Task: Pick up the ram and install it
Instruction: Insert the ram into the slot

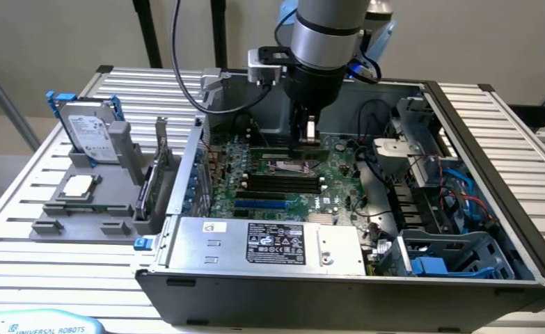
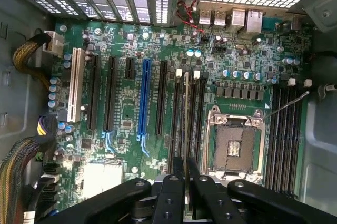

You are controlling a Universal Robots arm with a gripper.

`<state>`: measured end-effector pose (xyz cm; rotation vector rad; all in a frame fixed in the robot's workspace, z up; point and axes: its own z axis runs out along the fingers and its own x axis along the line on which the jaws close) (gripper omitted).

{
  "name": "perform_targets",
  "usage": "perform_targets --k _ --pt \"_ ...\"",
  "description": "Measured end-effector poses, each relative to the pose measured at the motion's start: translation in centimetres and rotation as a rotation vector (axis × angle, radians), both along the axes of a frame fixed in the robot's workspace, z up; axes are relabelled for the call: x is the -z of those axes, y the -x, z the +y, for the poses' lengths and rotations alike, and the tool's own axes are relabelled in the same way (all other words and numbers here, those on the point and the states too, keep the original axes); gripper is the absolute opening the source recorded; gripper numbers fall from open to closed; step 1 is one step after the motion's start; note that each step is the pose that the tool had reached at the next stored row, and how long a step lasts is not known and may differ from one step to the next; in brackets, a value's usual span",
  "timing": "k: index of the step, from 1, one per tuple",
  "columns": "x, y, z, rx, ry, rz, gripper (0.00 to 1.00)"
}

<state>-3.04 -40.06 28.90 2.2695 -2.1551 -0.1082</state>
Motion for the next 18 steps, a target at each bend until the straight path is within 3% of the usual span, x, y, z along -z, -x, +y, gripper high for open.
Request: perform_targets --k 11,18 --pt "1.99 0.0 0.0 0.0 0.0006 0.0001 0.13" --pt "3.26 0.1 -0.01 0.008 0.0079 0.0 0.13"
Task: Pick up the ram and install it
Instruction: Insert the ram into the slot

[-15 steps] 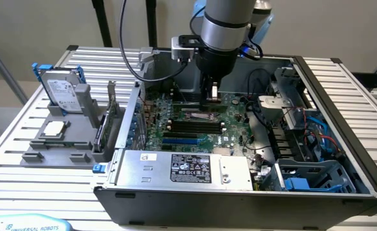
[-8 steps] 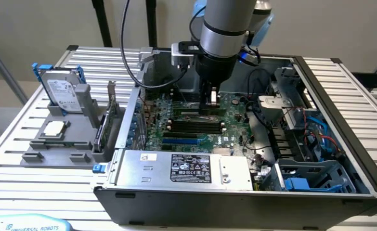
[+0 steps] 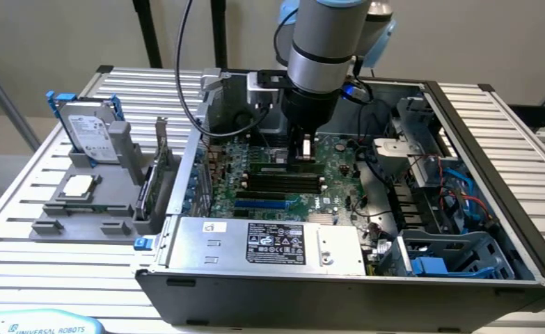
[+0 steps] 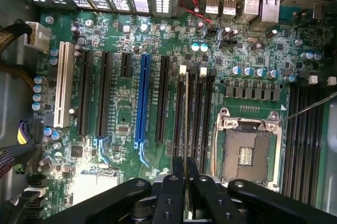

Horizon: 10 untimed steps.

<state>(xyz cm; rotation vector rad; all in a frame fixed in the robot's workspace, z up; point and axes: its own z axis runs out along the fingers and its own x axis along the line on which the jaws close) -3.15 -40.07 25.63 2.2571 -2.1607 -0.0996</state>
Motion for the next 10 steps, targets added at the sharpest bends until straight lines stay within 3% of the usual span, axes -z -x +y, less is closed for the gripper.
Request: perform_targets --k 5,10 --pt "0.77 0.1 -0.02 0.019 0.0091 0.0 0.13" --pt "1.37 0.1 -0.02 0.049 0.0226 0.0 0.13"
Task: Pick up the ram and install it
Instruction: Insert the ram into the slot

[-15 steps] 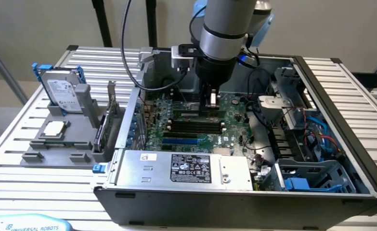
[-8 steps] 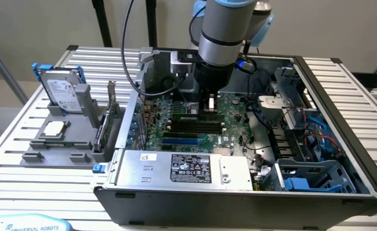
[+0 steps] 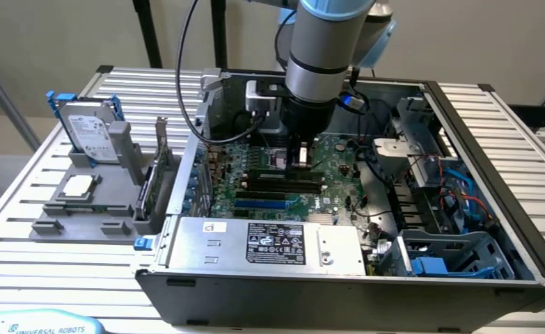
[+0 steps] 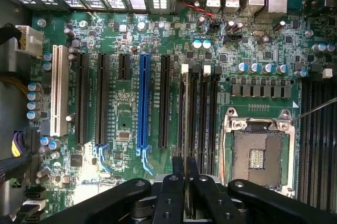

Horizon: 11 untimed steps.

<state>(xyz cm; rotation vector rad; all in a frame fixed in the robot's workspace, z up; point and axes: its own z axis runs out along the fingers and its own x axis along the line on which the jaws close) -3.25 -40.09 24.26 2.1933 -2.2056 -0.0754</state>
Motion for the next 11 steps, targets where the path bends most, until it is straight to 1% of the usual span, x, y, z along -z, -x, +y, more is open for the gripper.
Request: perform_targets --k 2,3,8,11 --pt "0.15 0.0 0.0 0.005 0.0074 0.0 0.13" --pt "0.17 -0.01 0.0 0.005 0.0099 0.0 0.13" --pt "0.25 0.0 0.0 0.003 0.0099 -0.0002 0.13" --pt "0.43 0.0 0.0 -0.004 0.0101 -0.0018 0.13"
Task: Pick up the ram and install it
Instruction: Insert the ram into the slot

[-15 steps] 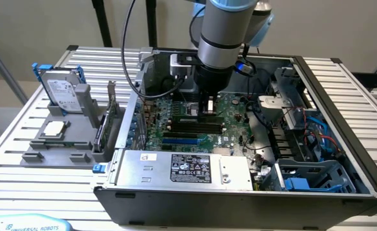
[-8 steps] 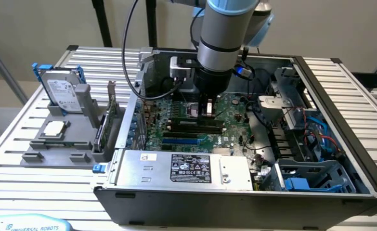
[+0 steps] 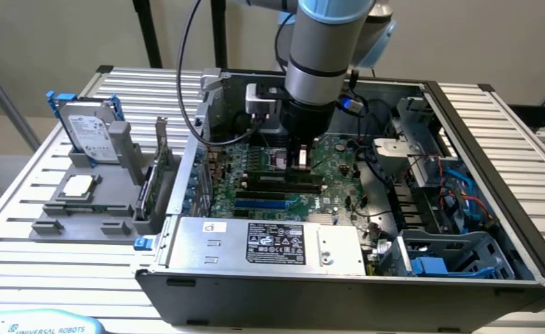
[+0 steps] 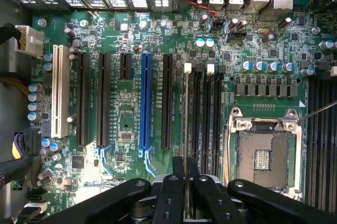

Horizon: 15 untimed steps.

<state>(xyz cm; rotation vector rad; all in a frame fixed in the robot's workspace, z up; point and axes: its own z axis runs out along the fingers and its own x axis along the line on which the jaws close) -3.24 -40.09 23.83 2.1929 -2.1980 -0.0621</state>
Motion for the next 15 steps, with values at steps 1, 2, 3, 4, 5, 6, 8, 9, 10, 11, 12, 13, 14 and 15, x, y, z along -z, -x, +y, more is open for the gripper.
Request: perform_targets --k 1,2,3,4,5,6,8,9,10,11,12,13,14,15 --pt "0.07 0.0 0.0 -0.003 0.0 -0.0007 0.13" --pt "0.12 0.0 0.0 -0.005 0.0 -0.0013 0.13" --pt "0.17 0.0 0.01 -0.007 0.0001 -0.0015 0.13" --pt "0.22 0.0 0.01 -0.007 0.0001 -0.0016 0.13" --pt "0.26 0.0 0.02 -0.007 0.0001 -0.0016 0.13" --pt "0.29 0.0 0.03 -0.007 0.0001 -0.0016 0.13" --pt "0.36 0.01 0.06 -0.007 0.0003 -0.0015 0.13" --pt "0.4 0.01 0.08 -0.007 0.0002 -0.0016 0.13" --pt "0.43 0.02 0.11 -0.007 0.0001 -0.0016 0.13" --pt "0.47 0.03 0.13 -0.007 0.0001 -0.0016 0.13" --pt "0.51 0.04 0.15 -0.007 0.0 -0.0017 0.13" --pt "0.56 0.05 0.17 -0.007 -0.0002 -0.0017 0.13" --pt "0.6 0.06 0.2 -0.007 -0.0003 -0.0015 0.13" --pt "0.65 0.07 0.24 -0.007 -0.0005 -0.0016 0.13"
